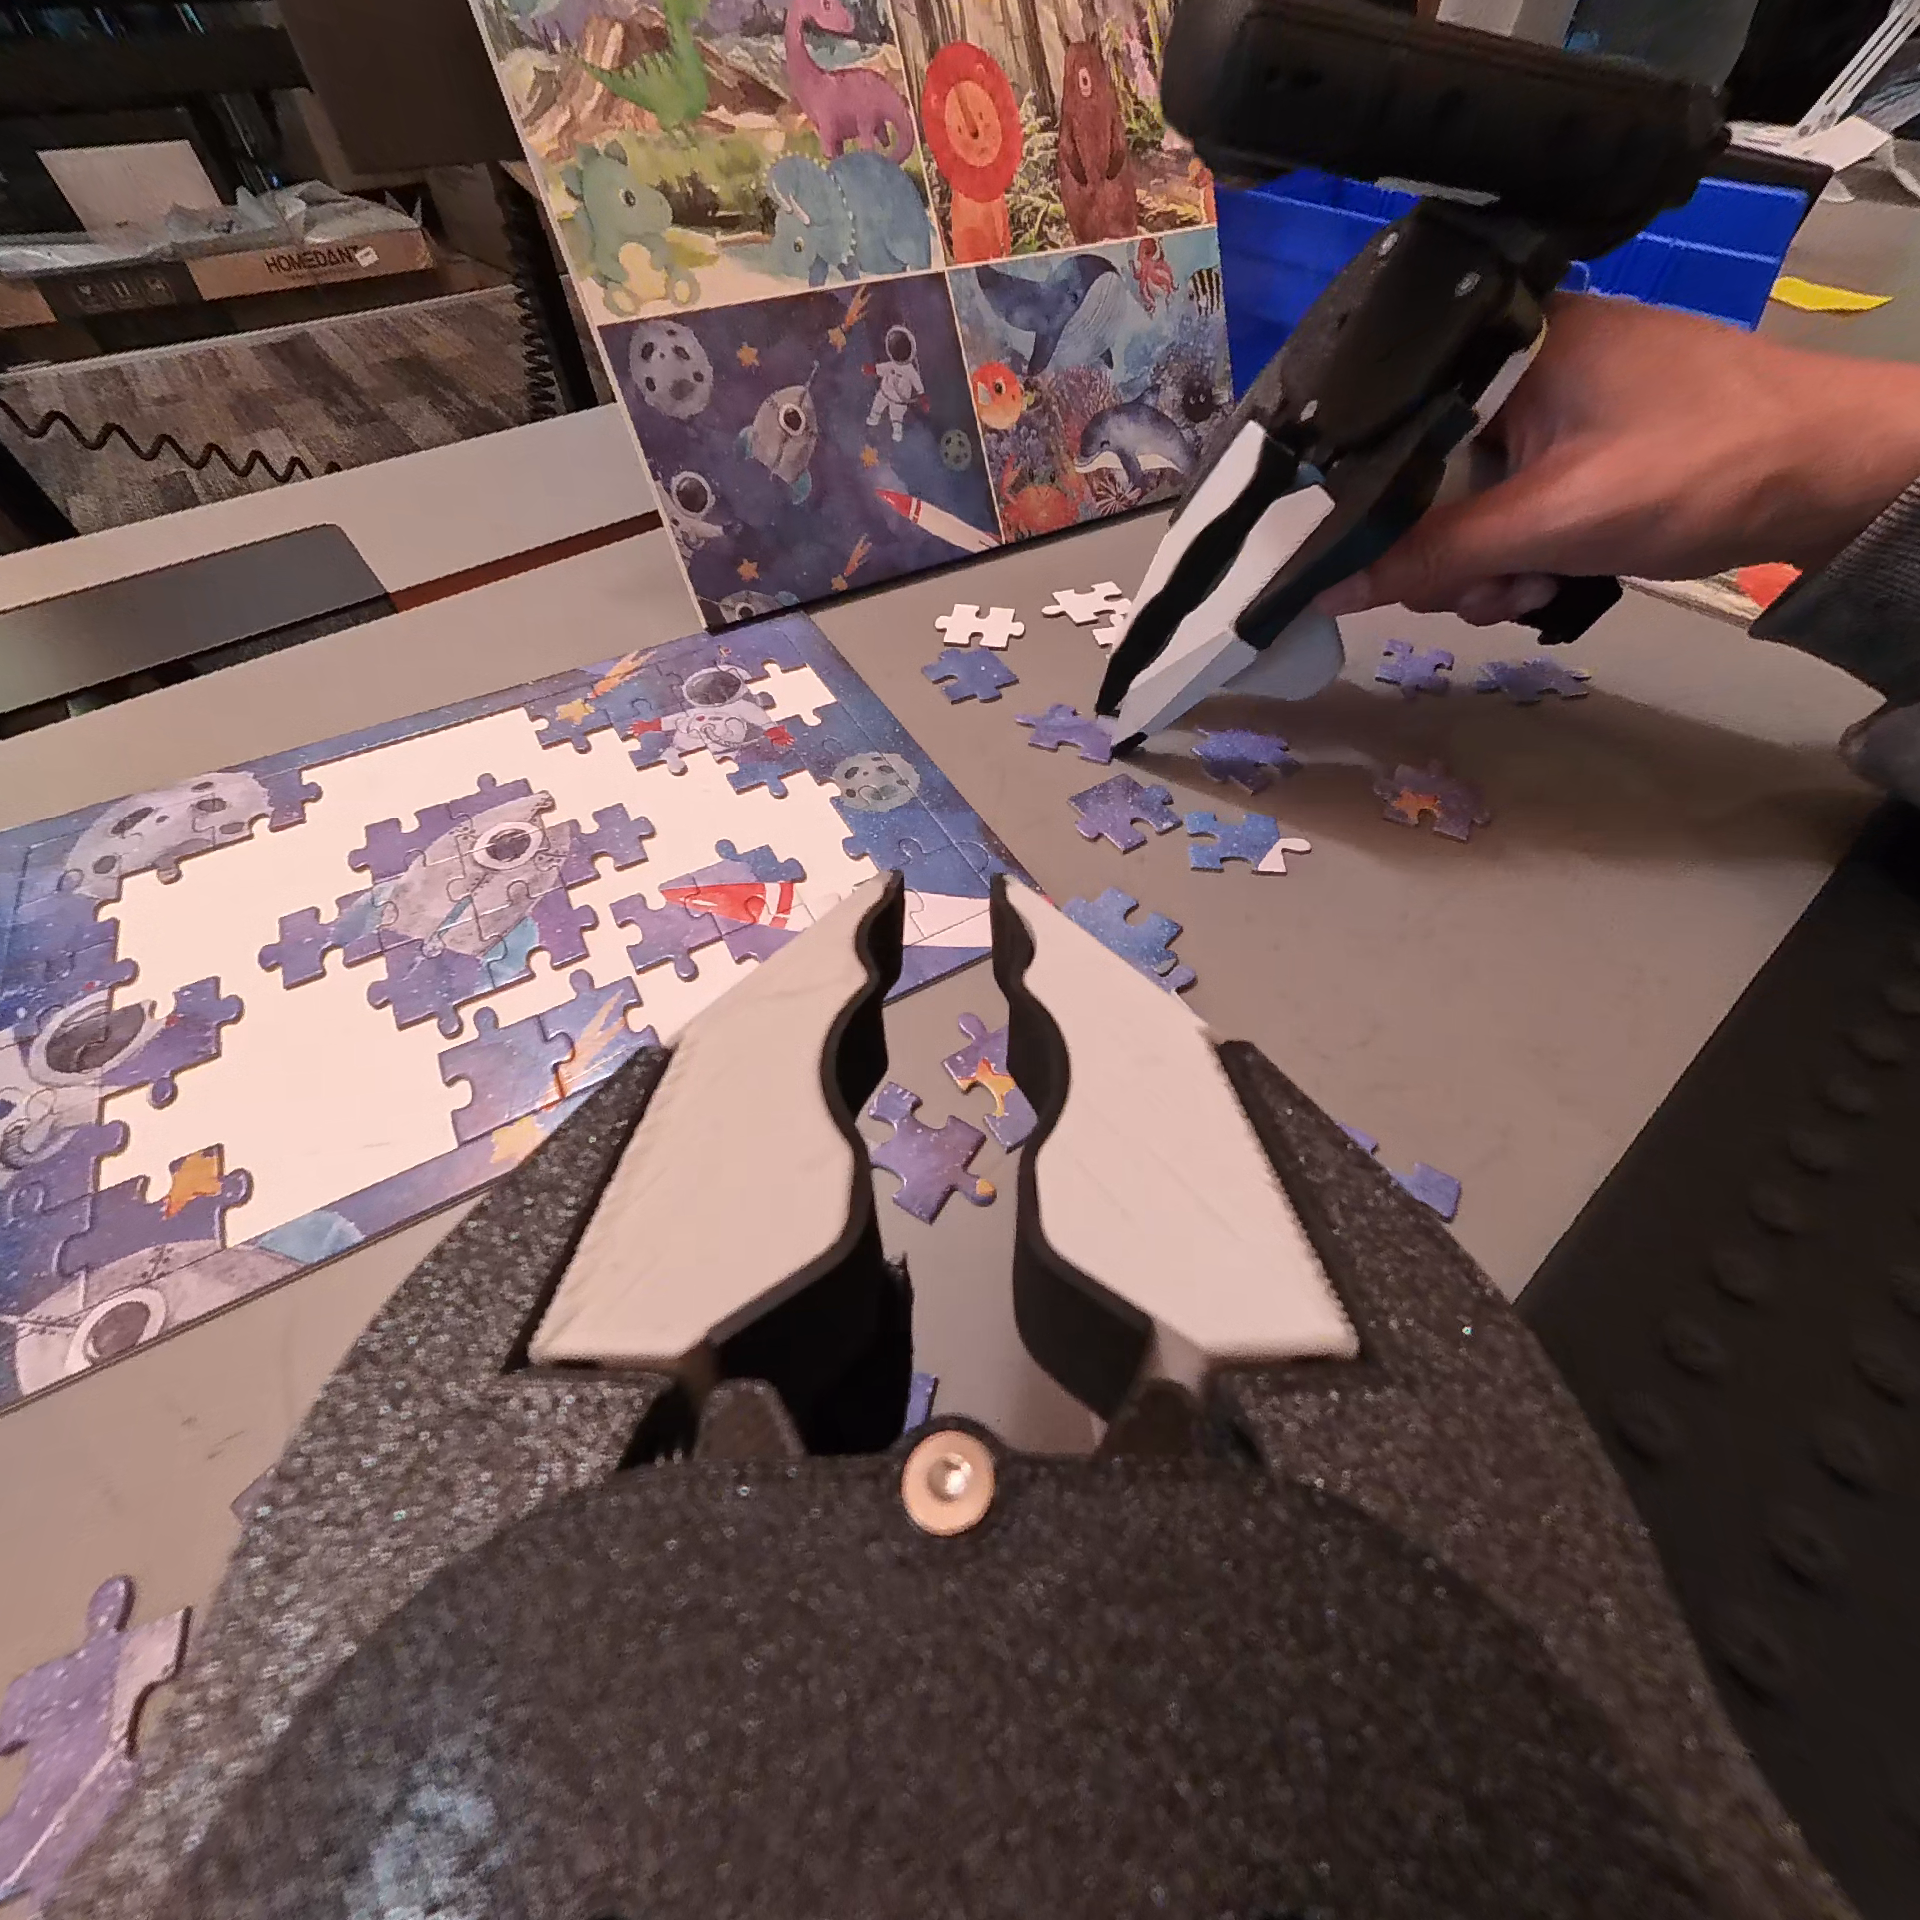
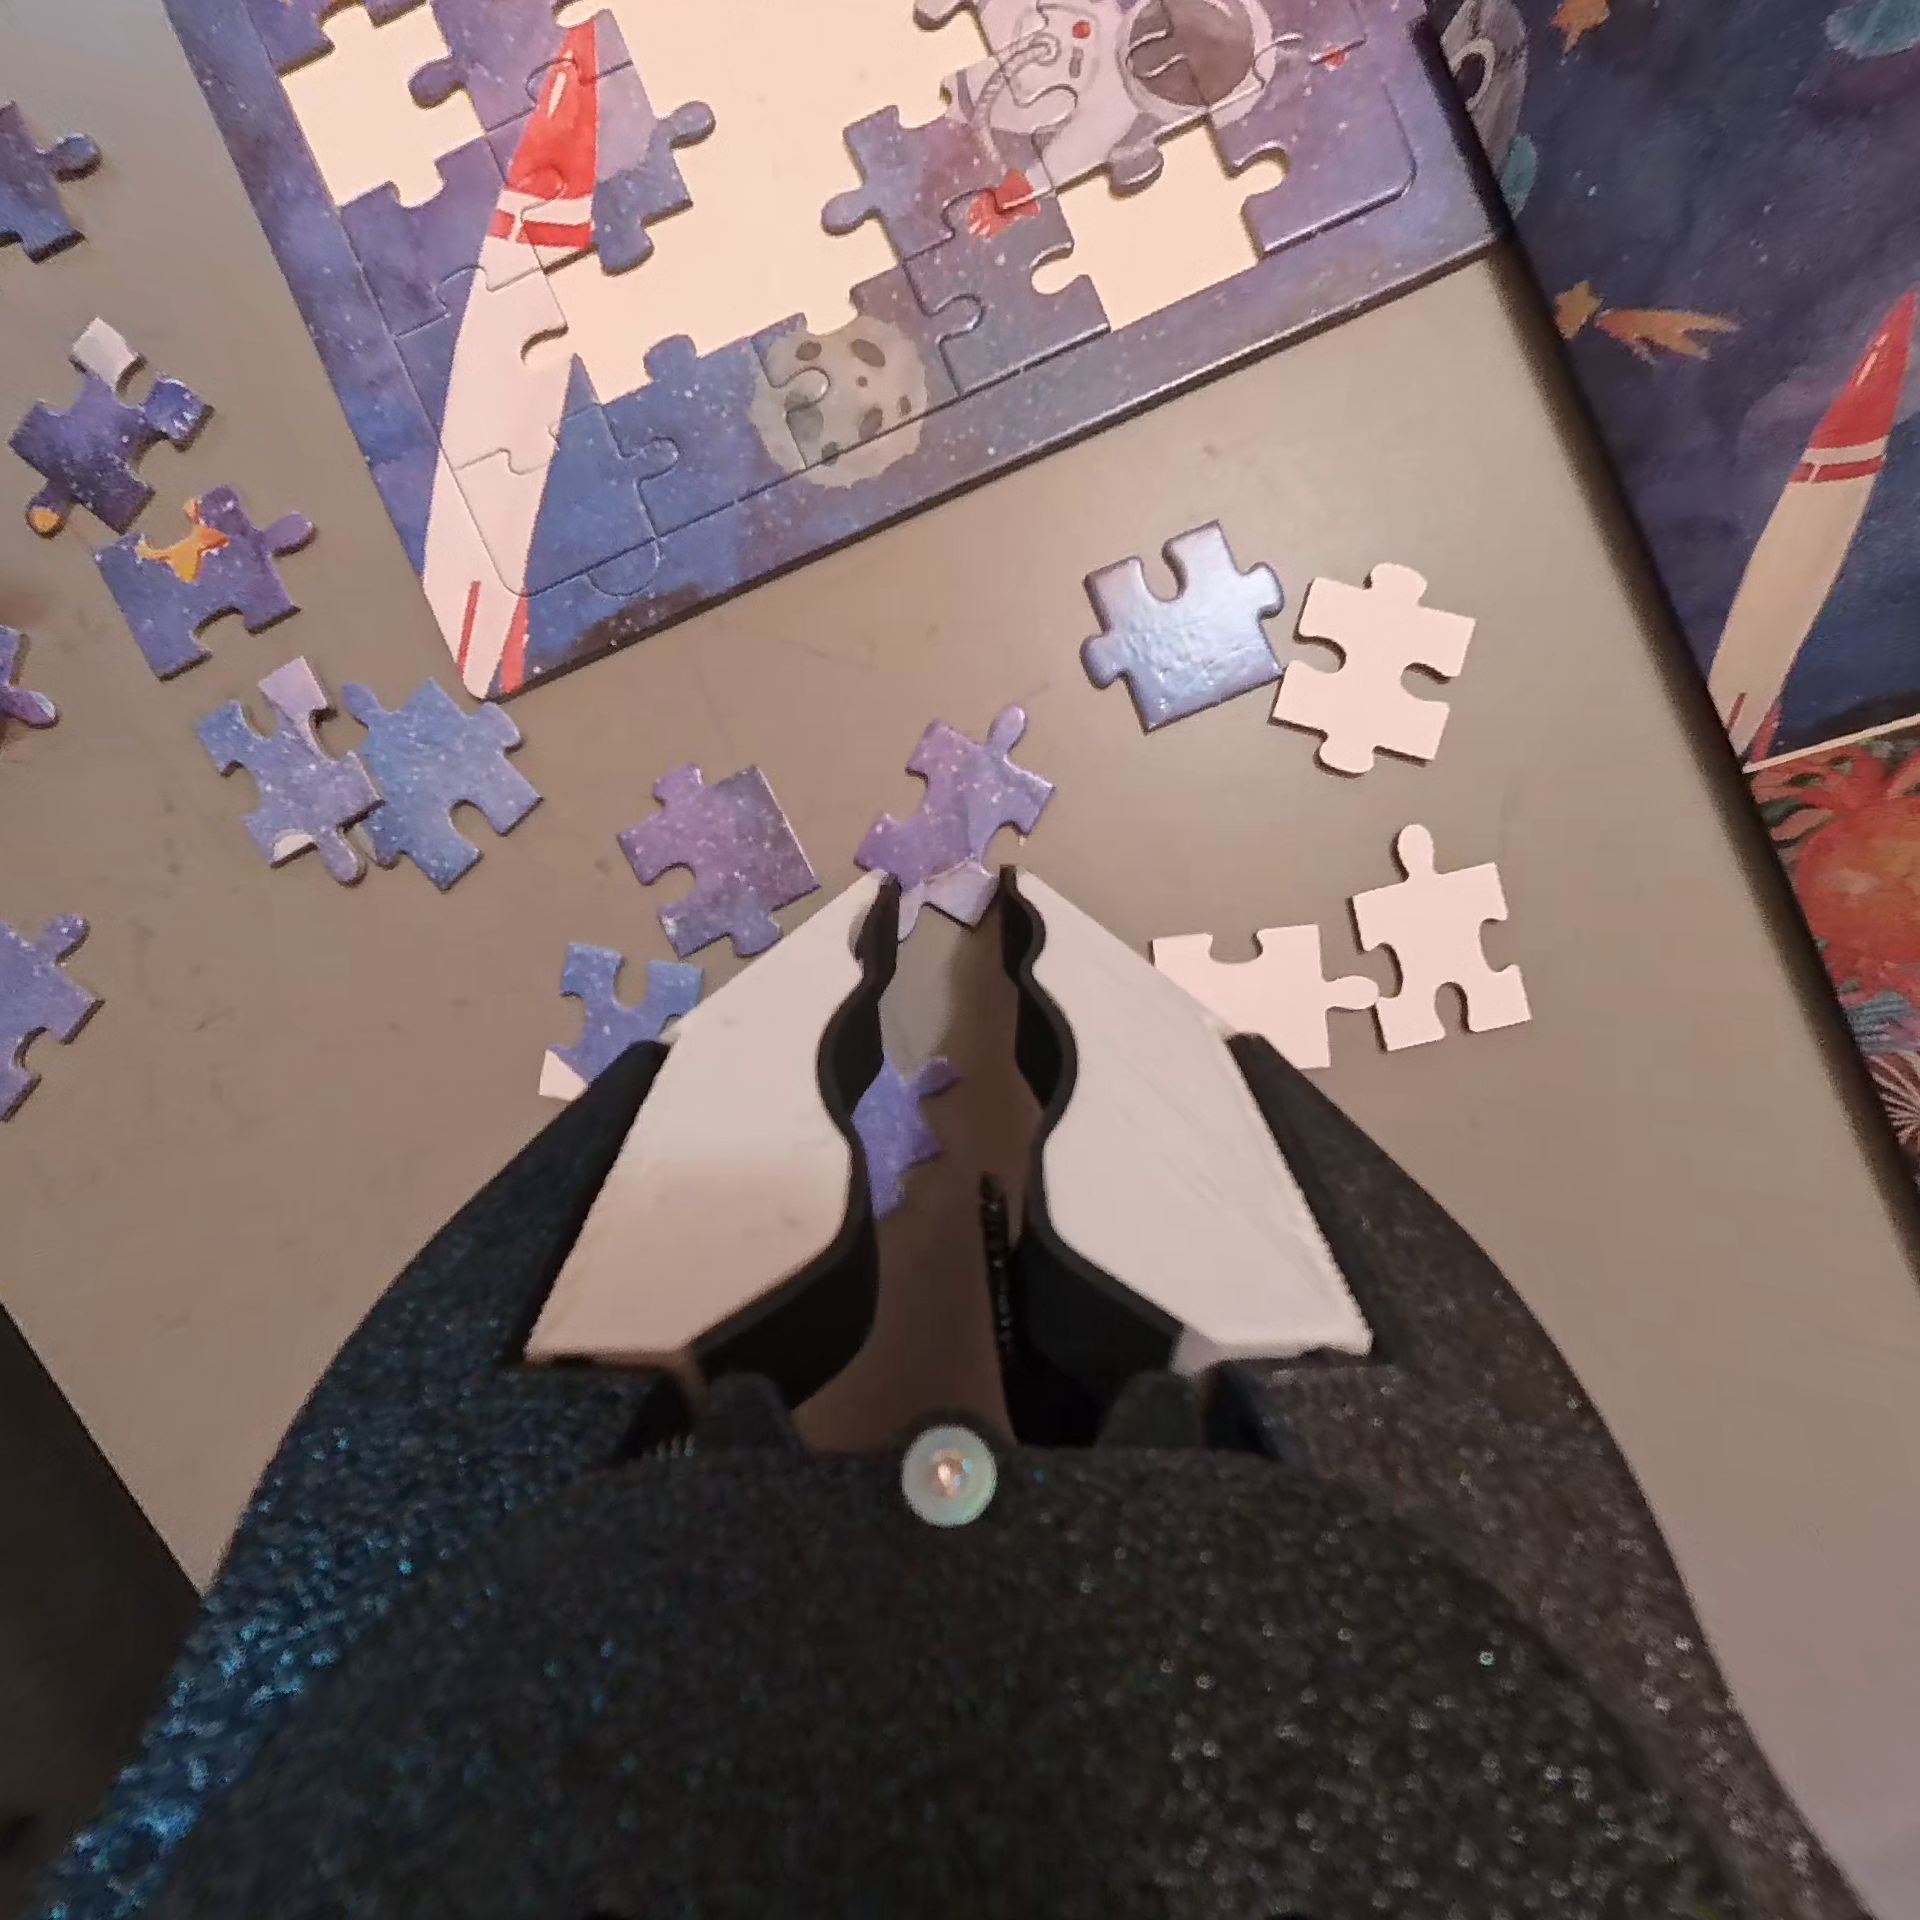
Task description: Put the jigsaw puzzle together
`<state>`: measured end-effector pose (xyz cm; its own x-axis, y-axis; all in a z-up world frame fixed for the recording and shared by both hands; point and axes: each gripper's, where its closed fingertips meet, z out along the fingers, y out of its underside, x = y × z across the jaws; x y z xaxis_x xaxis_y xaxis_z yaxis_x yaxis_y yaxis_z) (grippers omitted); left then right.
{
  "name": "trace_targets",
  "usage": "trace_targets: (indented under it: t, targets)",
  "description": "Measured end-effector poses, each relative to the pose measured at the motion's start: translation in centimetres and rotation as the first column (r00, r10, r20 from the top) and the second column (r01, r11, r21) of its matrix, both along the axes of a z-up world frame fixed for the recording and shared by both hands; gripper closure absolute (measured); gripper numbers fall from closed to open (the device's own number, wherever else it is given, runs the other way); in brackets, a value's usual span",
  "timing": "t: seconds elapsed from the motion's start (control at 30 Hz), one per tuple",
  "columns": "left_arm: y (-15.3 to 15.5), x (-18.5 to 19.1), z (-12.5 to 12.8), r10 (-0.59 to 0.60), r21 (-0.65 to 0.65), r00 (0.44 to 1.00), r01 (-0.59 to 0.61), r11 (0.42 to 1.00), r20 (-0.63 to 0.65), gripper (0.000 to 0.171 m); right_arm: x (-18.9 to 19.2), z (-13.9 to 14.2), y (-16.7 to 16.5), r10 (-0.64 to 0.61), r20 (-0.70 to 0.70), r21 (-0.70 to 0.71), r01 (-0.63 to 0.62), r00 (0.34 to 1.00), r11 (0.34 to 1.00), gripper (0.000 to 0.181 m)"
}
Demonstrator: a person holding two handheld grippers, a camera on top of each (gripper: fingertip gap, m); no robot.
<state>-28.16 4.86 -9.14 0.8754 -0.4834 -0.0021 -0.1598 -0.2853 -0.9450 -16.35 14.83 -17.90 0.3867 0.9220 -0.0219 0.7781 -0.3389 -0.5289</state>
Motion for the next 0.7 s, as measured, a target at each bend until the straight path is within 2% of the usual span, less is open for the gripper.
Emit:
trace_targets:
  t: [0.23, 0.33, 0.4, 0.47, 0.6, 0.7]
  targets:
    - [0.0, 0.0, 0.0, 0.002, 0.0, 1.0, -0.002, 1.0, 0.0, 0.156, 0.7, 0.2, -0.1, -0.003, 0.002, 0.019, 0.003, 1.0, 1.0, 0.163]
    - [0.0, 0.0, 0.0, 0.001, -0.001, 1.0, -0.001, 1.0, 0.001, 0.156, 0.4, 1.1, -0.4, 0.002, -0.051, 0.026, -0.001, 0.999, 1.0, 0.179]
    - [0.0, 0.0, 0.0, 0.0, 0.0, 1.0, 0.0, 1.0, 0.001, 0.156, 0.2, 1.6, -0.6, 0.004, -0.078, 0.017, -0.002, 0.997, 1.0, 0.181]
    - [0.0, 0.0, -0.1, -0.002, -0.003, 1.0, 0.002, 1.0, -0.001, 0.156, 1.0, 1.2, -0.3, -0.013, -0.032, 0.035, 0.014, 0.999, 0.999, 0.181]
    - [-0.2, -0.1, 0.0, -0.003, -0.002, 1.0, 0.003, 1.0, 0.0, 0.156, 0.8, 1.3, -0.3, -0.008, -0.037, 0.046, 0.01, 0.999, 0.999, 0.178]
    - [-0.1, 0.0, -0.1, -0.004, -0.006, 1.0, 0.004, 1.0, 0.0, 0.156, 0.0, 1.5, -0.5, 0.003, -0.036, 0.047, -0.001, 0.999, 0.999, 0.157]
